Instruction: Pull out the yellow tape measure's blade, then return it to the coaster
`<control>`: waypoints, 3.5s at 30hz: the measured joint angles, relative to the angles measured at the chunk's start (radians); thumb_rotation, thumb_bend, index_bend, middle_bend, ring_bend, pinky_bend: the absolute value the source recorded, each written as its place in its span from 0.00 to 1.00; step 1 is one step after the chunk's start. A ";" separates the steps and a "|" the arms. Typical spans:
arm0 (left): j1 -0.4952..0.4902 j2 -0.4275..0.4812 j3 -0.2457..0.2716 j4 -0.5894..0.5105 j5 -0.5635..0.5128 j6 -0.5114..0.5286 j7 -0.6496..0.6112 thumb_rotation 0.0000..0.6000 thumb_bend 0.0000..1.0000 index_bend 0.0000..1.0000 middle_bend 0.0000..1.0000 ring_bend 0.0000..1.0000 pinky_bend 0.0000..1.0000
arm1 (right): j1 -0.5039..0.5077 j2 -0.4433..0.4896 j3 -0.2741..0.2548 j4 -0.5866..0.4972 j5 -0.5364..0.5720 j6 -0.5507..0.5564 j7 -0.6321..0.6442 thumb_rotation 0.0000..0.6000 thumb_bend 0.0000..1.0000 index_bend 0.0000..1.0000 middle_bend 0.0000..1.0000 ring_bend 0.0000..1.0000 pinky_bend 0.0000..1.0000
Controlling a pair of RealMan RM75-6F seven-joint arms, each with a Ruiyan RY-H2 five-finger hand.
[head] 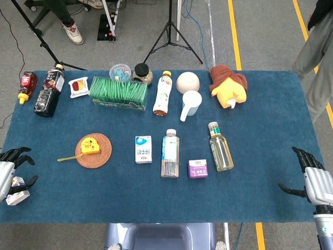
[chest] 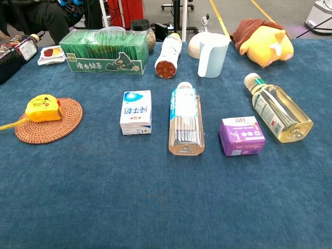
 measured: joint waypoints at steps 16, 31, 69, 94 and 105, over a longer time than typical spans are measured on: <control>-0.153 -0.028 -0.023 -0.008 -0.099 -0.239 0.116 0.98 0.20 0.27 0.18 0.16 0.23 | 0.017 -0.004 0.008 -0.006 0.018 -0.025 -0.016 0.88 0.14 0.00 0.13 0.12 0.19; -0.305 -0.141 -0.059 0.054 -0.199 -0.383 0.236 0.97 0.20 0.27 0.17 0.15 0.23 | 0.031 -0.011 0.019 -0.005 0.044 -0.044 -0.031 0.87 0.14 0.00 0.13 0.12 0.19; -0.533 -0.399 -0.077 0.358 -0.597 -0.538 0.412 0.96 0.19 0.20 0.12 0.12 0.23 | 0.024 0.006 0.025 -0.029 0.074 -0.042 -0.026 0.89 0.14 0.00 0.13 0.12 0.19; -0.577 -0.466 -0.070 0.451 -0.613 -0.582 0.327 0.97 0.21 0.26 0.15 0.17 0.26 | 0.013 0.024 0.033 -0.049 0.099 -0.029 -0.029 0.89 0.14 0.00 0.13 0.12 0.19; -0.578 -0.465 -0.053 0.471 -0.597 -0.597 0.298 0.99 0.35 0.41 0.30 0.34 0.41 | 0.018 0.016 0.034 -0.049 0.104 -0.038 -0.029 0.89 0.14 0.00 0.13 0.12 0.19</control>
